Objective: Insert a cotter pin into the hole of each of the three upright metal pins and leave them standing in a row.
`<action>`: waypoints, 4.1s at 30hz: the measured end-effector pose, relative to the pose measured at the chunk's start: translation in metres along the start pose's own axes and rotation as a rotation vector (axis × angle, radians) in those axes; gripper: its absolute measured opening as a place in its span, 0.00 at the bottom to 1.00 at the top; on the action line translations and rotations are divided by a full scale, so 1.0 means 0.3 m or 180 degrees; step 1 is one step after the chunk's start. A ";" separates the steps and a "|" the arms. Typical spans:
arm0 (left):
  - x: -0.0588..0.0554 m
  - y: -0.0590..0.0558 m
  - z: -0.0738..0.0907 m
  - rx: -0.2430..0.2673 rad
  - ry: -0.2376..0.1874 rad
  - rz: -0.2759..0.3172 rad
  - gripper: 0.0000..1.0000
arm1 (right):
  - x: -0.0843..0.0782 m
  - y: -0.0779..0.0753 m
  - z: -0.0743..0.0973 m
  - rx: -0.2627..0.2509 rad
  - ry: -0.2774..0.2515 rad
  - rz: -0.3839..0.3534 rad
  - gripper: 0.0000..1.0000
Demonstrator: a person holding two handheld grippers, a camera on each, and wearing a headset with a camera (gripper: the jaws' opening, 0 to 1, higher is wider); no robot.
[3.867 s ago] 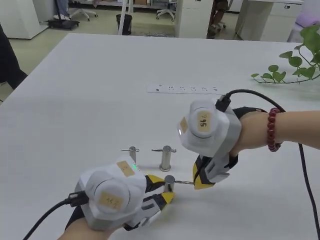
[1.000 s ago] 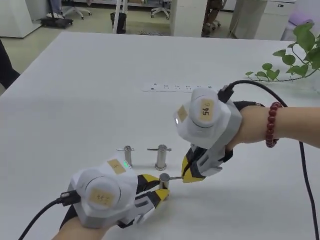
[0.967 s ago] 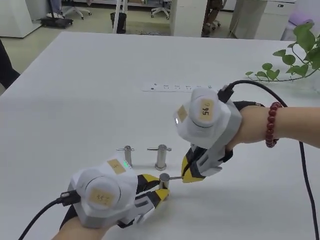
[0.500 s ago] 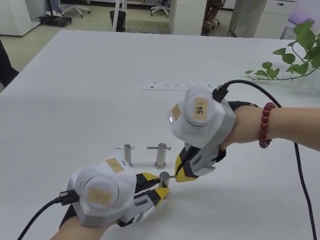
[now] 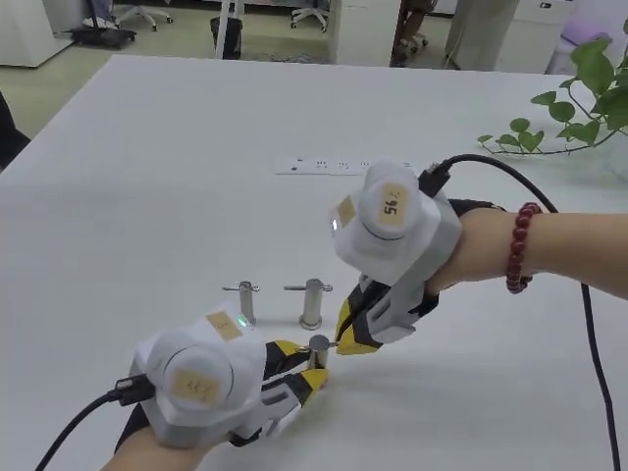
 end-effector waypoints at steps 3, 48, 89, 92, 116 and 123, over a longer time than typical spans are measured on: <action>-0.005 0.000 0.002 0.0004 0.0016 -0.0004 0.12 | -0.001 0.000 0.007 -0.0002 -0.0010 -0.0030 0.09; -0.019 0.008 0.013 0.0005 0.0076 0.0168 0.24 | 0.009 0.021 -0.014 -0.0026 -0.0137 -0.0158 0.14; -0.023 0.051 0.083 0.0037 -0.0096 0.0343 0.43 | 0.036 0.010 -0.053 -0.0042 -0.0540 -0.0106 0.13; -0.026 0.054 0.101 0.0043 -0.0099 0.0327 0.44 | 0.031 0.011 -0.050 -0.0040 -0.0541 -0.0118 0.13; -0.015 0.076 0.206 0.0188 -0.0261 0.0426 0.56 | -0.107 -0.086 0.034 -0.0247 -0.0411 -0.0206 0.13; -0.013 0.077 0.223 0.0172 -0.0276 0.0399 0.58 | -0.128 -0.130 0.070 -0.0301 -0.0500 -0.0284 0.13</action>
Point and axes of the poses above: the centre of the closed fingertips' face, and the gripper's own axes: z roughly backward along the fingers, y roughly to its left, x roughly out of its top, the point moved 6 cm from there along z, roughly backward along the fingers, and after that the axes turned 3 degrees about x, right-handed, at the moved point
